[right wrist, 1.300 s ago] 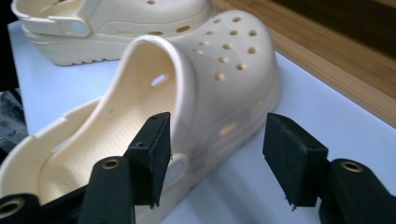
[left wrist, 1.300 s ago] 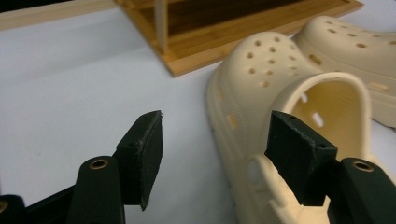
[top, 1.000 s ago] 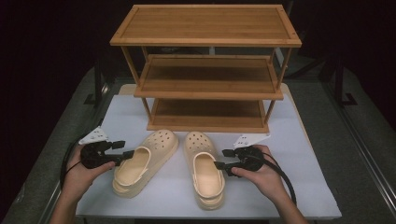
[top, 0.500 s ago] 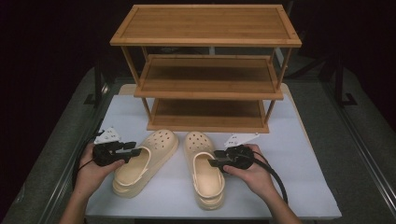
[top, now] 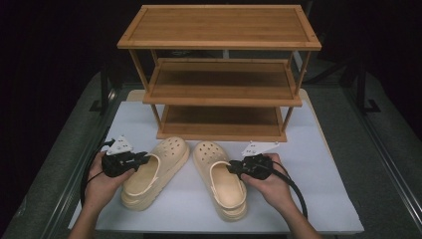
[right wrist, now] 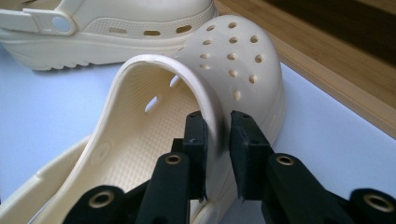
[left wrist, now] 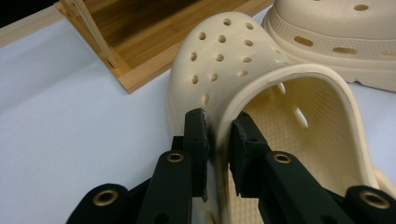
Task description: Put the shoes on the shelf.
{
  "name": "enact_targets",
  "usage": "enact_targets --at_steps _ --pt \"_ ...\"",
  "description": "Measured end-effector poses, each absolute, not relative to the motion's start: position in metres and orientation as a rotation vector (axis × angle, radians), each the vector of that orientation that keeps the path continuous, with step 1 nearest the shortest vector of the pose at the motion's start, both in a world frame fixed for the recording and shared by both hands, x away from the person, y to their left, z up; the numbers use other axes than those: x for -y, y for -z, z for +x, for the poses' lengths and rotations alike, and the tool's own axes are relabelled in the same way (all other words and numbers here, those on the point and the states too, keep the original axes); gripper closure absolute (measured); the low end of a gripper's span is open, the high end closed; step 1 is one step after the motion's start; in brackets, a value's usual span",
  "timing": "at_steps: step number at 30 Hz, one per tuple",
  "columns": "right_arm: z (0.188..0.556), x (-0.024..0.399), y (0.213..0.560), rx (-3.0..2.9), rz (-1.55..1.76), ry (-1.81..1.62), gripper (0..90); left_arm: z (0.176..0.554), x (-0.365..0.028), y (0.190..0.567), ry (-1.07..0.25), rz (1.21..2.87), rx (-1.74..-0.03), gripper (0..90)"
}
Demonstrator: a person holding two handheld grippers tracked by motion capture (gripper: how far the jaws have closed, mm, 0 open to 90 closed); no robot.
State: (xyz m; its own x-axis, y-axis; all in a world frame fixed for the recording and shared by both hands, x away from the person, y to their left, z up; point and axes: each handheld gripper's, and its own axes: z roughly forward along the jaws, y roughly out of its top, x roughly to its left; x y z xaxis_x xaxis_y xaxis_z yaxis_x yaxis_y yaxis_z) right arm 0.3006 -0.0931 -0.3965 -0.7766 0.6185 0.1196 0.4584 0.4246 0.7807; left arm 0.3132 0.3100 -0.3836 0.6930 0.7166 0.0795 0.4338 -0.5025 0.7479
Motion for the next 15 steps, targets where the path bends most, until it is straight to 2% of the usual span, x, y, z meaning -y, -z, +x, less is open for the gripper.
enact_targets --at_steps 8,15 --pt "0.300 0.101 0.391 -2.415 0.948 -1.249 83.1 0.312 -0.304 0.381 -0.532 2.147 -0.927 82.4" --pt "0.299 0.115 0.385 -2.384 0.967 -1.277 83.8 0.310 -0.294 0.375 -0.511 2.120 -0.926 83.7"
